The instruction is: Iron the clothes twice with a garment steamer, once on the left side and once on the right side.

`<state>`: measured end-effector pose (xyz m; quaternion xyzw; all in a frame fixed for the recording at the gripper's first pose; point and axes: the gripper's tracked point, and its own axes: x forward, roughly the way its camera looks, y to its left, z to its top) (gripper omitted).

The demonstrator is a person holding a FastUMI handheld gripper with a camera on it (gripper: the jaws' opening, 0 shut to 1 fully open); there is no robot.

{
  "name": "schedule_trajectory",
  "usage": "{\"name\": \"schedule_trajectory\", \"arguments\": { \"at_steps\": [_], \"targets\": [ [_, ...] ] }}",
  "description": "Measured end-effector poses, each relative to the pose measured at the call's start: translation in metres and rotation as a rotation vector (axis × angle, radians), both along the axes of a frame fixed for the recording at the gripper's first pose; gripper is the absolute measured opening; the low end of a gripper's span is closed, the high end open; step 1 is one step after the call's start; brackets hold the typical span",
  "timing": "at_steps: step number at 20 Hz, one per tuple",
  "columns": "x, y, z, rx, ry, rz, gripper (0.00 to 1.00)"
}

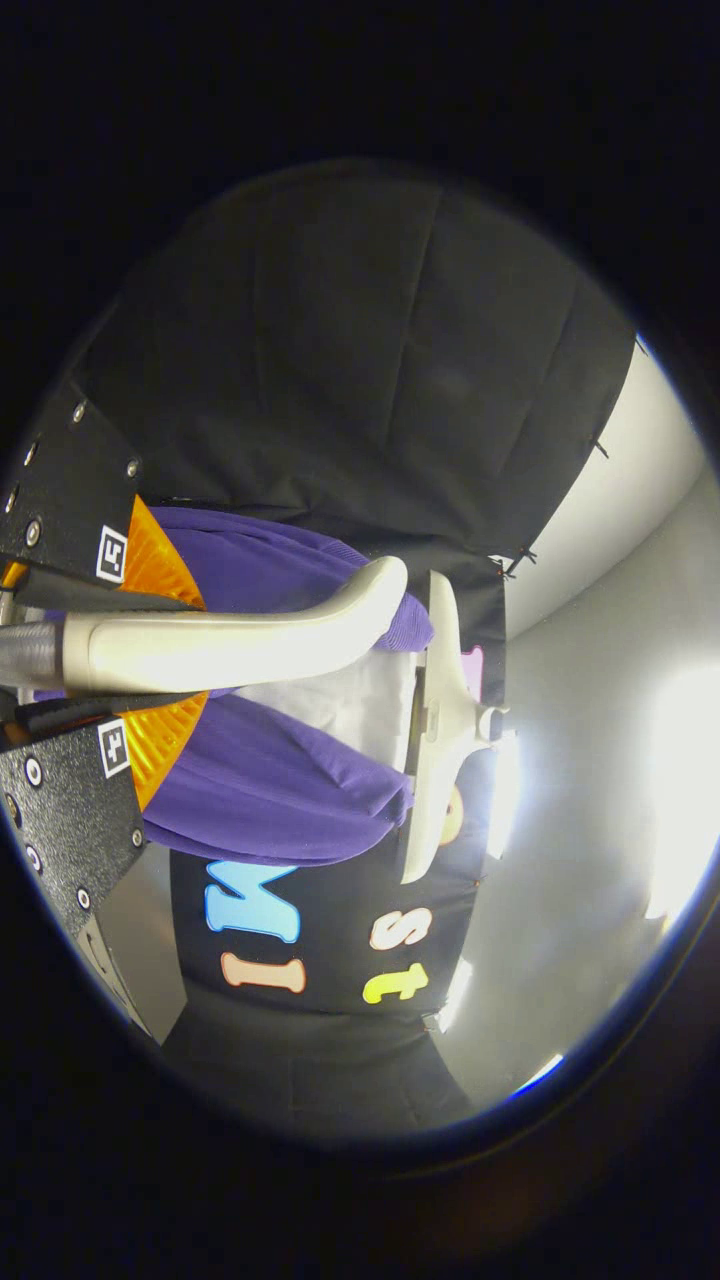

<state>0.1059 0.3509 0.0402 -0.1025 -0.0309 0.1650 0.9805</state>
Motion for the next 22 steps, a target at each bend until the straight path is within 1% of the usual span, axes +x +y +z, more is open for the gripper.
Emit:
{"name": "schedule_trajectory", "arguments": {
  "at_steps": [6,13,15,22],
  "targets": [
    [0.021,0.012,-0.005,-0.013,-0.013,-0.049,0.35],
    [0.016,0.015,-0.030,-0.043,-0.011,-0.093,0.35],
    [0.009,0.013,-0.043,-0.060,-0.011,-0.091,0.35],
    [0.003,0.001,-0.088,-0.110,0.027,-0.111,0.35]
  ]
}}
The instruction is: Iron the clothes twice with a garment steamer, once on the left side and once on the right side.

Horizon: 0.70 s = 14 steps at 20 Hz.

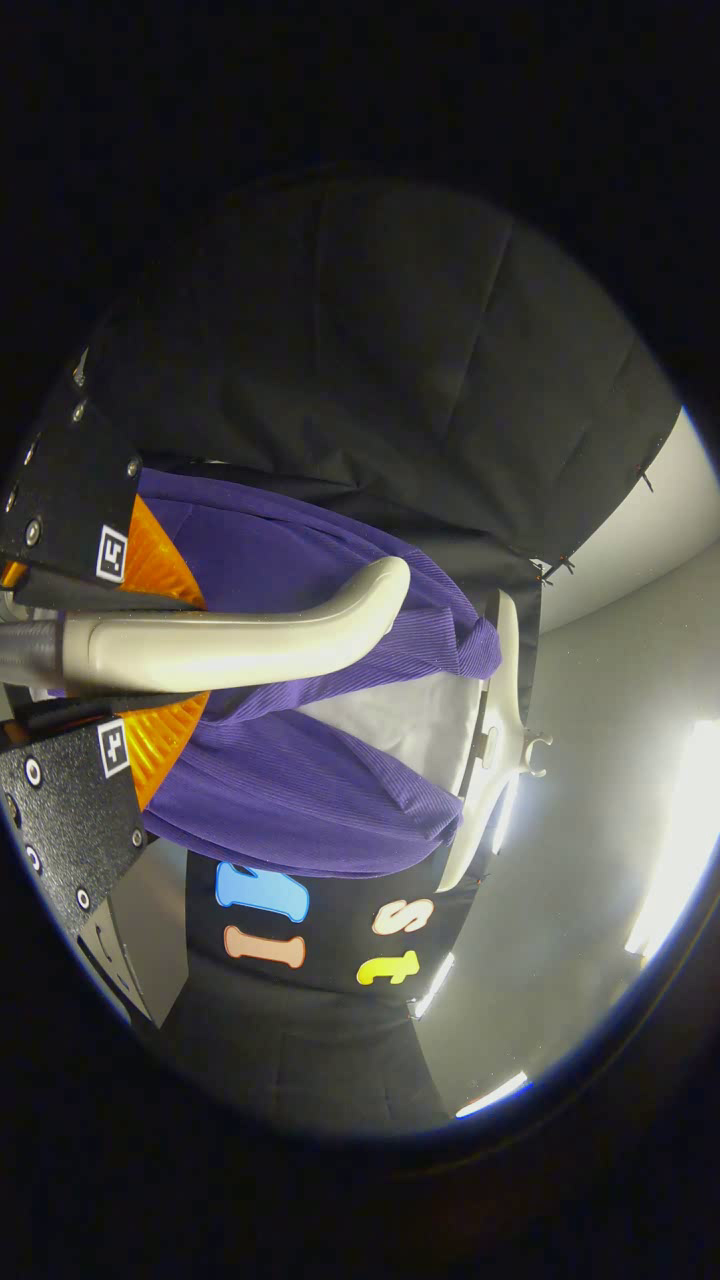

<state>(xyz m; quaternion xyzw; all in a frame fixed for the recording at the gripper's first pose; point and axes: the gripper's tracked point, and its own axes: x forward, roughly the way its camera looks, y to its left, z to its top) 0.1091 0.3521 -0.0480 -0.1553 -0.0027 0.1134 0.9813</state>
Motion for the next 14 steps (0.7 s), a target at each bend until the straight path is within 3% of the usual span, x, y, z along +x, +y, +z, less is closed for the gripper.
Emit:
{"name": "schedule_trajectory", "arguments": {
  "at_steps": [14],
  "targets": [
    [-0.017,-0.016,-0.099,-0.109,0.121,0.006,0.35]
  ]
}}
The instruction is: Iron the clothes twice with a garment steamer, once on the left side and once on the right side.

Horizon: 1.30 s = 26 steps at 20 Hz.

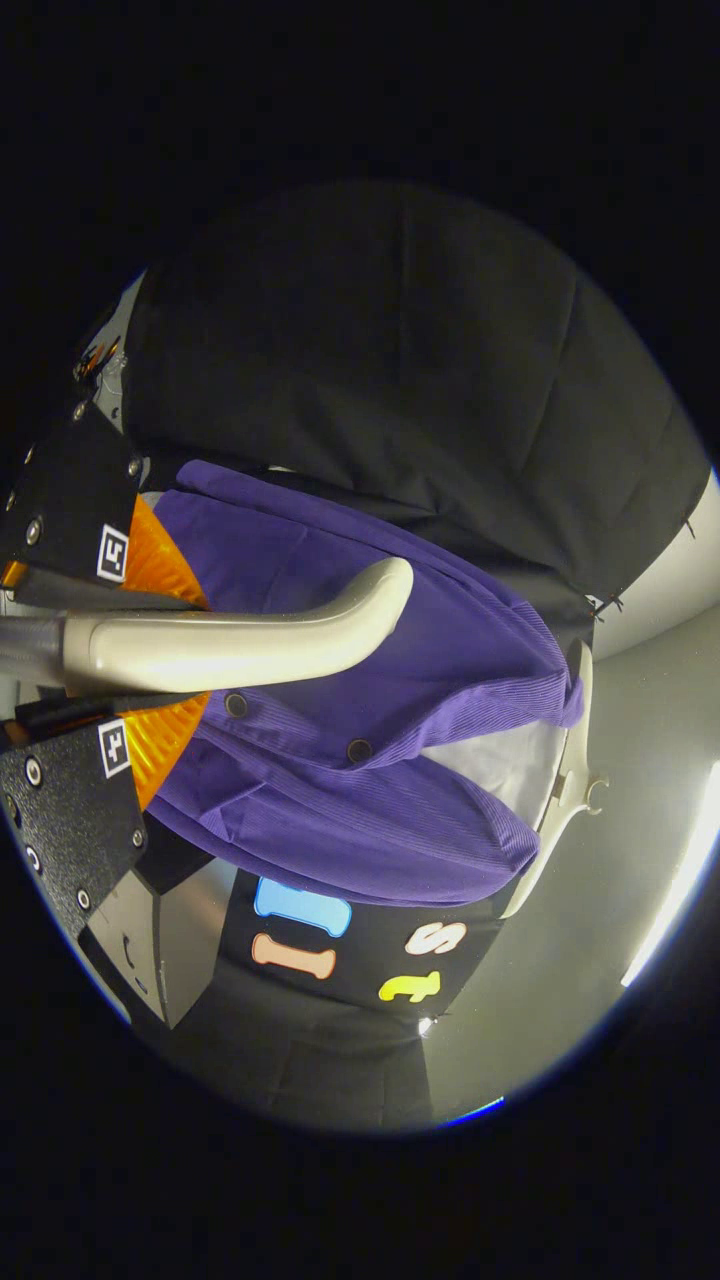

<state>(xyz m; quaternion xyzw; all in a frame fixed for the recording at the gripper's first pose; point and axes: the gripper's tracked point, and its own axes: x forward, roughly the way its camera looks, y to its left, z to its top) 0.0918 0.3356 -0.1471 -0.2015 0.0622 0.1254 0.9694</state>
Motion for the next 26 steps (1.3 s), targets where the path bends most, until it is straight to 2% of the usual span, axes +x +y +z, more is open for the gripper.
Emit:
{"name": "schedule_trajectory", "arguments": {
  "at_steps": [18,23,26],
  "targets": [
    [-0.027,-0.029,-0.106,-0.121,0.164,0.040,0.35],
    [-0.051,-0.053,-0.151,-0.126,0.324,0.034,0.35],
    [-0.064,-0.075,-0.156,-0.090,0.399,0.020,0.35]
  ]
}}
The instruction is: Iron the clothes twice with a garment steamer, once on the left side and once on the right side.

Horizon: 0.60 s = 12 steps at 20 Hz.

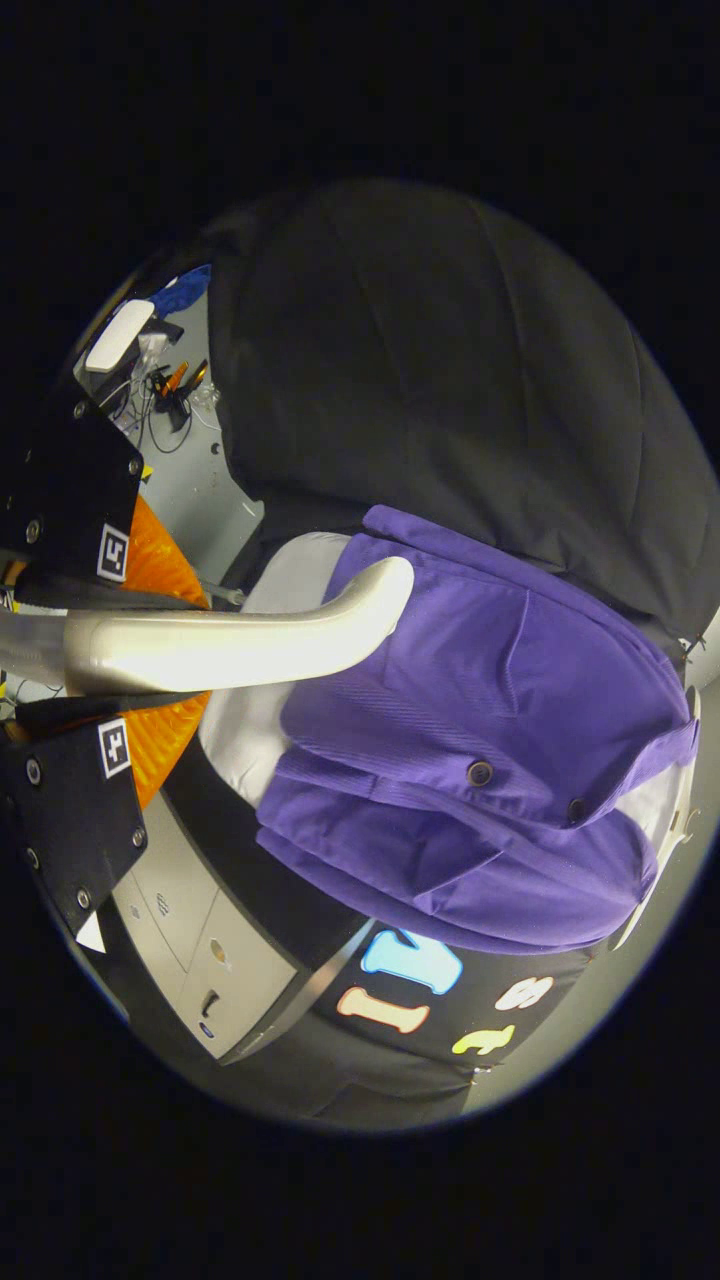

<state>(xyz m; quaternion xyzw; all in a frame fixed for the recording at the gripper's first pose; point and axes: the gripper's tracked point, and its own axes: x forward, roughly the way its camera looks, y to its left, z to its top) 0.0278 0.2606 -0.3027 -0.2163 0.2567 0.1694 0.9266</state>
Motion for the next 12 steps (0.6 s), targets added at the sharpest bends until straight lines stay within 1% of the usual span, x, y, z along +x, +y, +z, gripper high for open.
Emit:
{"name": "schedule_trajectory", "arguments": {
  "at_steps": [6,9,12],
  "targets": [
    [-0.033,-0.092,0.021,0.077,0.102,-0.113,0.35],
    [-0.045,-0.140,0.048,0.121,0.087,-0.173,0.35],
    [-0.043,-0.184,0.082,0.189,0.019,-0.239,0.35]
  ]
}}
